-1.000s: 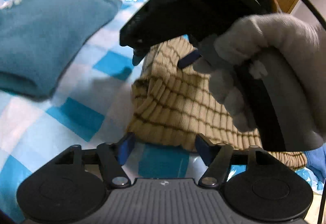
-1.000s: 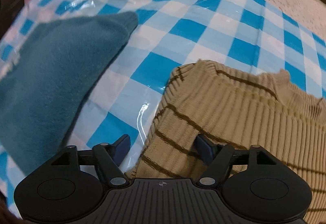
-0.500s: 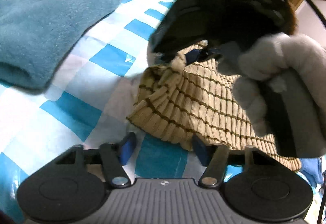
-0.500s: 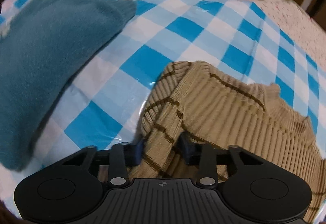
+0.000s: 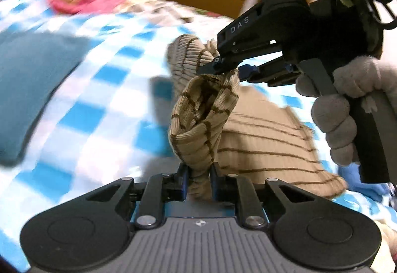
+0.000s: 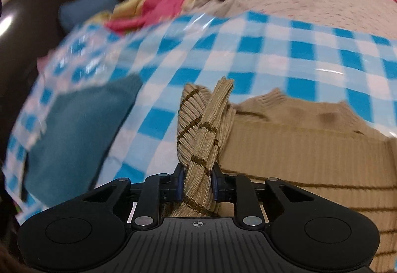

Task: Fold small clothes
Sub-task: 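Fold the held side over toward the left tool with the right tool while the left tool holds the sweater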

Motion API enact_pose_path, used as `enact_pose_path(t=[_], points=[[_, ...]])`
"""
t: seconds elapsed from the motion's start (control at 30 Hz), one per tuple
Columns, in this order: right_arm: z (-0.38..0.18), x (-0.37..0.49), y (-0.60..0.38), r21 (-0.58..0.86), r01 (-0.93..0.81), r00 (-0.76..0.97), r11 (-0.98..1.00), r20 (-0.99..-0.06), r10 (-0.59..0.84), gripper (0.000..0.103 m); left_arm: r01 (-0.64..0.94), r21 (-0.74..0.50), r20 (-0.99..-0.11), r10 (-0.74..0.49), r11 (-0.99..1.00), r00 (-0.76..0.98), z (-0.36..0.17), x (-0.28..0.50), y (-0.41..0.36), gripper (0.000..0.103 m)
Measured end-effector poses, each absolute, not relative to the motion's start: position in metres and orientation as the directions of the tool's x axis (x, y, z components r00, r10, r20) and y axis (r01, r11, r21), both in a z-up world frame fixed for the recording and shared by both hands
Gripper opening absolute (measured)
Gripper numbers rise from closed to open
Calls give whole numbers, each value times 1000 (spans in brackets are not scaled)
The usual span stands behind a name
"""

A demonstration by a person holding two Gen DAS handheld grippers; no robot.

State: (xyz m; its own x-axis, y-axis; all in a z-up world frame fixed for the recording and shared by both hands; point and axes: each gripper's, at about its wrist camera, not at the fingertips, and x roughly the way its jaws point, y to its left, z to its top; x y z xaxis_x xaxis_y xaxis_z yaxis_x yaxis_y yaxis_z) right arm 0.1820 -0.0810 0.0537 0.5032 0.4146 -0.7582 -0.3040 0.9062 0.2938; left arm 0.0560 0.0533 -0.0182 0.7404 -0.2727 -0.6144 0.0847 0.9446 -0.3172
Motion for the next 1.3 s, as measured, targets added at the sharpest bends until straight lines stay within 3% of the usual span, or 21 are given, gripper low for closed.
enact_pose_path(t=[0.1,0.23,0.4,0.47,0.57,0.67,0.73,0.77,0.9,1.3], points=[[61,176,-131,353,-240,543,905,-724,426,18,200,-286,-593,-337,937,731,-8,64,18,28],[60,168,-200,391,-143,604,909,-693,393,7,330,-210,-590,-389,920,708,-6,71,-33,28],[32,165,-269,461,-21,612,887,-695,376,6,438,-184,-659,-441,880,609,-28,78,-84,26],[19,163,-279,516,1,595,857,-688,414,15,450,-165,-681,-432,878,592,-35,71,-91,26],[7,161,-283,572,-8,590,820,-659,466,19,451,-135,-687,-411,882,599,-32,62,-86,26],[3,166,-275,616,-32,581,787,-629,516,37,432,-74,-660,-369,899,654,-21,45,-69,26],[2,171,-269,642,-46,569,765,-612,548,57,403,-44,-638,-336,914,693,-17,37,-56,32],[2,174,-266,652,-48,567,757,-607,558,60,385,-33,-625,-320,922,712,-14,35,-51,33],[-3,189,-258,665,-25,547,746,-616,567,66,354,1,-591,-285,935,755,-11,38,-42,44],[-16,209,-249,601,-30,504,799,-681,531,69,402,29,-629,-296,915,719,-43,72,-61,45]])
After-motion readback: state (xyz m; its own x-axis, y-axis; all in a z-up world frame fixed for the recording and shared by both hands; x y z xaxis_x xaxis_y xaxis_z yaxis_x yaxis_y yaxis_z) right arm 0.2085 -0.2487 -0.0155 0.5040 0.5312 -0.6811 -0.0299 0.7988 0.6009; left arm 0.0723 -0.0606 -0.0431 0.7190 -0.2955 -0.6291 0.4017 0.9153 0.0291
